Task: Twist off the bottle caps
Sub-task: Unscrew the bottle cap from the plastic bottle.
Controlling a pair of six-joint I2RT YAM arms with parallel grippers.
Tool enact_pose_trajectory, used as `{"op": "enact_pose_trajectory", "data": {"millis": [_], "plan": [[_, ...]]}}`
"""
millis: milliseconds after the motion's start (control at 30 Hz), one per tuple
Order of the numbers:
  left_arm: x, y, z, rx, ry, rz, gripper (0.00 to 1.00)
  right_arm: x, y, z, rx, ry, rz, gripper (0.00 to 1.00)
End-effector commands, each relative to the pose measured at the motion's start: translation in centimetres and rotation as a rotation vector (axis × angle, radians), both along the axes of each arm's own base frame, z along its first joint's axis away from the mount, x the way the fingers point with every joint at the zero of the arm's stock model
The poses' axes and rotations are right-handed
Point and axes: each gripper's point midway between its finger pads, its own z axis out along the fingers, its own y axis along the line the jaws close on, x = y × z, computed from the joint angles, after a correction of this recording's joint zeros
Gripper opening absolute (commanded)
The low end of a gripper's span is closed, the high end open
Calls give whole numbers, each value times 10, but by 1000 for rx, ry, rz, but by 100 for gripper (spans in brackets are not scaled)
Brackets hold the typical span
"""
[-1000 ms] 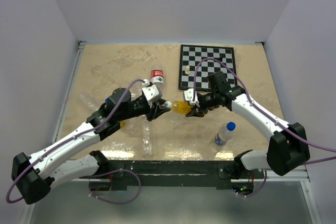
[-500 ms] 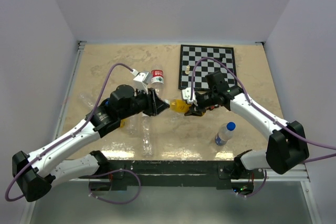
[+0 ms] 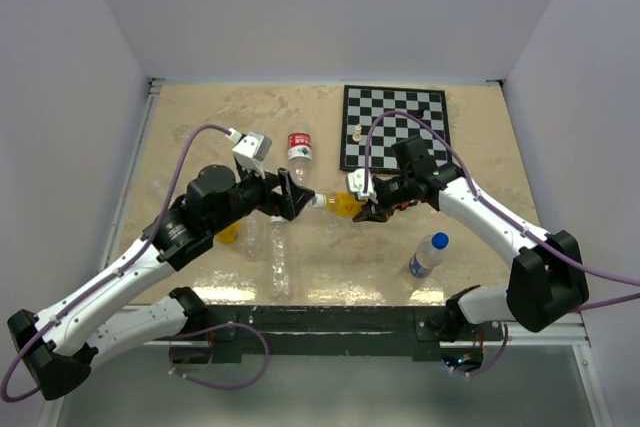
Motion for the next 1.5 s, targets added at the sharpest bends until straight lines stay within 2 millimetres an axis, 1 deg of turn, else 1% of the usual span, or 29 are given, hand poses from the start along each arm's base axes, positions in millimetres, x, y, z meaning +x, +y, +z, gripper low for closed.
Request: {"op": "enact_pose_trajectory", "data": {"millis": [0,33,100,167,267,367,467,600,700,900,967,1133,1300,1467], "plan": [[1,19,25,134,-192,-22,97,-1,4,10,30,-22,29,0],[0,22,24,161,-214,-32,99,-1,4,9,28,-19,27,0],[-3,25,23,239,-289,-87,99,-1,4,10,31,-23,28,0],[-7,24,17,322,-366,-170,100,-1,4,10,31,-23,28,0],[-8,24,11,431,-472,-256,100,-1,4,10,29,-22,27,0],[-14,16,15,447,-575,-338,100,0,4,10,30,-23,27,0],[-26,4,20,415,-682,-436,100,0,4,10,29,-22,27,0],[-44,-8,16,396,-807,-574,100,0,4,10,29,-25,27,0],[-45,-9,13,398,-833,-588,100,0,4,10,28,-24,27,0],[-41,-9,5,423,-819,-588,100,-1,4,10,28,-24,30,0],[-40,-9,6,426,-827,-588,100,-1,4,11,30,-24,31,0],[-51,-10,8,421,-882,-642,100,-1,4,11,30,-23,32,0],[-48,-11,9,444,-921,-642,100,-1,4,10,29,-24,34,0],[-45,-14,5,451,-908,-655,100,-1,4,10,30,-24,36,0]]}}
